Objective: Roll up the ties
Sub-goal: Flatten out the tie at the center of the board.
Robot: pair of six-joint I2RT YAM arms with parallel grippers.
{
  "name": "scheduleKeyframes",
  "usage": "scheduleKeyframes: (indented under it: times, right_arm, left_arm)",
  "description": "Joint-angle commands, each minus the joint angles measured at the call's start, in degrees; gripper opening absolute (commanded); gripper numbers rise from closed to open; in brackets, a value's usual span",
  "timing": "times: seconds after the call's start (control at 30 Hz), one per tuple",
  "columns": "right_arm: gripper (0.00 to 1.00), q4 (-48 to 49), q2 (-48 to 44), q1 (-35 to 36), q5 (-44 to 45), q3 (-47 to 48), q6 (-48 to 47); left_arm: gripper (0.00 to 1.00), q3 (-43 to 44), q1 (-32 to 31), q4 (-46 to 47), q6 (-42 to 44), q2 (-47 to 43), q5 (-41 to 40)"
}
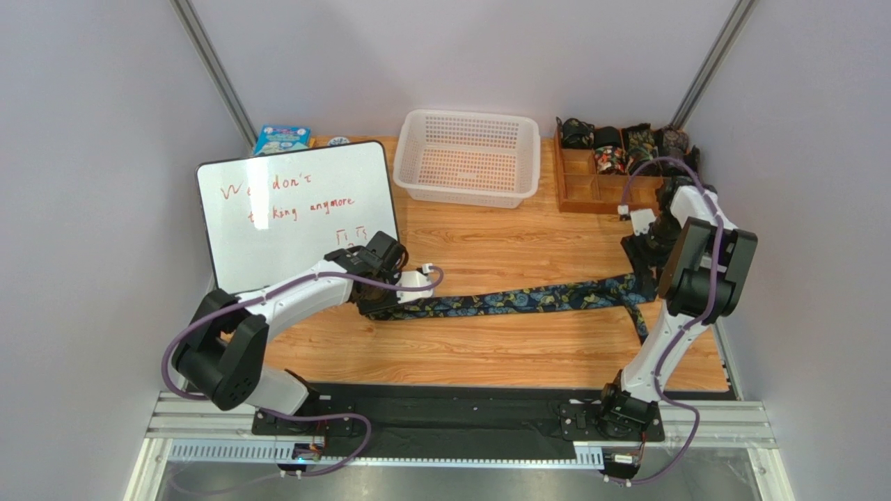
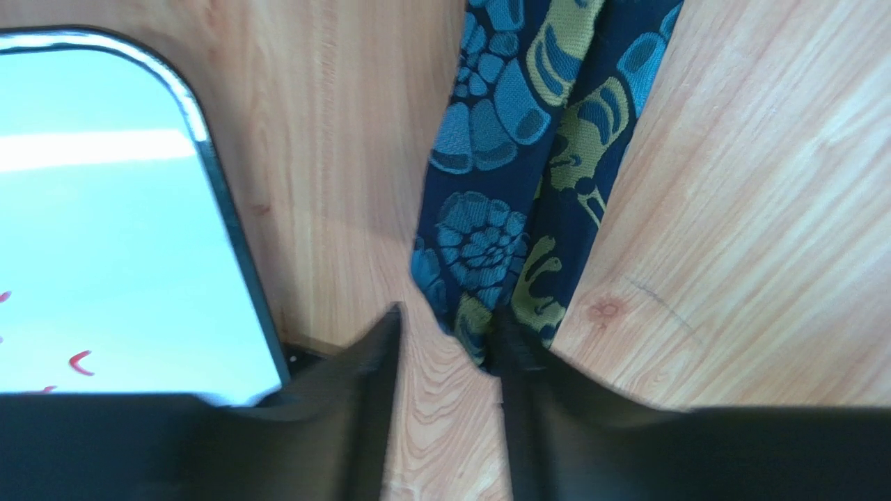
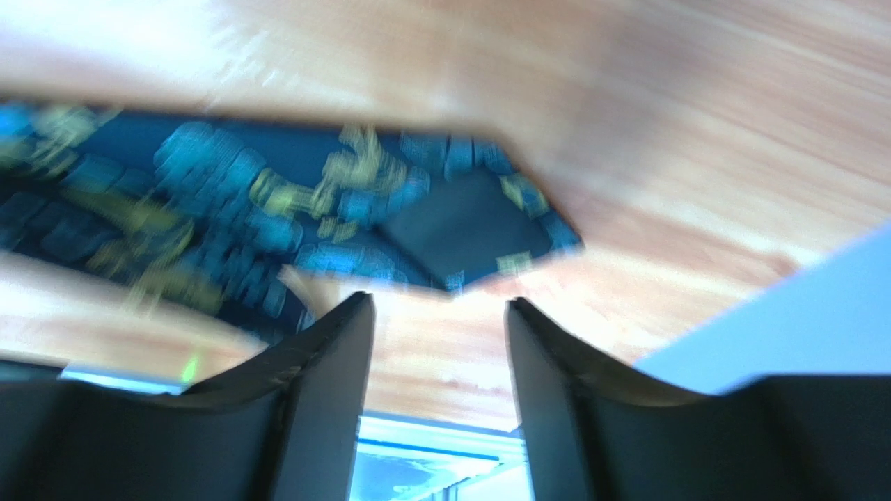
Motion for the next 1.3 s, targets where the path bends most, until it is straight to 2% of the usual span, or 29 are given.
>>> scheduleKeyframes:
  times: [0.0, 0.07, 0.23, 0.27, 0.33, 0.4, 0.5, 0.6, 0.67, 0.7, 0.73, 0.8, 0.83, 0.87, 0.9, 1.0, 1.03, 1.07, 1.17, 1.2, 1.27]
  right_arm:
    - [0.66, -11.64, -8.7, -2.07, -9.22, 7.22, -6.07]
    - [0.68, -13.78, -10.47, -2.25, -12.39, 5.83, -7.74]
    - [0.72, -16.78, -14.25, -0.14, -16.09, -0.59, -9.51]
    - [0.76, -15.99, -14.6, 0.39, -15.74, -2.16, -9.08]
    - [0.77, -11.61, -15.4, 2.67, -12.76, -6.65, -7.33]
    - [0.77, -5.39, -15.05, 4.69, -8.3, -10.24, -6.09]
    - [0.75, -0.97, -11.9, 6.36, -4.24, -10.97, -4.77]
    - [0.67, -0.87, -8.64, 7.07, -1.68, -9.48, -4.5]
    - [0.54, -0.87, -8.02, 7.25, 0.5, -8.34, -5.37]
    - [0.44, -1.21, -7.58, 7.42, 1.83, -7.9, -6.34]
    - [0.27, -1.74, -7.4, 7.42, 2.1, -7.28, -7.04]
    - [0.15, -3.93, -7.05, 7.42, 2.63, -4.83, -8.8]
    - [0.05, -4.9, -7.05, 7.42, 2.63, -4.03, -9.42]
    - [0.01, -6.48, -7.05, 7.42, 2.72, -2.2, -9.94]
    - [0.0, -7.36, -7.05, 7.42, 2.81, -1.4, -11.43]
    - [0.0, -9.56, -6.44, 7.68, 3.16, 1.94, -13.55]
    - [0.0, -10.35, -6.09, 7.77, 3.25, 2.91, -15.12]
    - [0.0, -11.84, -4.86, 7.95, 3.34, 4.57, -15.57]
    - [0.06, -13.78, -1.96, 9.26, 3.95, 6.52, -17.33]
    - [0.17, -13.96, -1.43, 10.14, 4.21, 7.22, -17.59]
    - [0.29, -15.1, 0.23, 10.85, 3.95, 8.1, -18.21]
  left_arm:
    - [0.53, 3.97, 0.31, -1.91, -2.97, -4.82, 5.83]
    - [0.6, 4.5, 0.31, -1.92, -3.32, -6.92, 9.33]
    - [0.63, 7.14, 0.31, -1.92, -2.97, -6.24, 13.04]
    - [0.64, 7.57, 0.31, -2.0, -2.88, -5.8, 13.66]
    - [0.66, 8.37, 0.31, -1.66, -2.88, -4.57, 16.11]
    - [0.69, 8.55, -0.3, -0.25, -2.62, -3.86, 16.56]
    - [0.7, 8.55, -1.44, 1.16, -0.43, -1.67, 16.56]
    - [0.7, 8.02, -2.85, 3.26, 0.98, 0.88, 15.25]
    - [0.7, 8.19, -3.55, 4.23, 1.69, 4.04, 12.88]
    - [0.7, 8.46, -3.64, 4.5, 1.86, 5.01, 12.35]
    - [0.7, 8.54, -3.64, 4.76, 2.04, 6.67, 11.56]
    - [0.67, 8.9, -3.64, 4.94, 2.3, 8.0, 11.11]
    - [0.65, 8.9, -3.64, 4.94, 2.56, 8.62, 10.68]
    - [0.64, 8.64, -3.64, 4.94, 2.74, 8.71, 10.67]
    - [0.62, 8.37, -3.64, 5.03, 3.09, 8.8, 10.76]
    - [0.47, 7.23, -3.64, 5.11, 3.36, 8.27, 10.5]
    - [0.37, 7.05, -3.64, 5.11, 3.36, 8.01, 10.32]
    - [0.33, 6.62, -3.64, 4.85, 3.36, 7.66, 10.5]
    - [0.19, 5.65, -3.64, 4.68, 3.18, 5.73, 11.02]
    - [0.15, 5.47, -3.64, 4.5, 3.18, 5.2, 11.11]
    - [0.06, 5.03, -3.64, 3.71, 3.01, 3.88, 10.68]
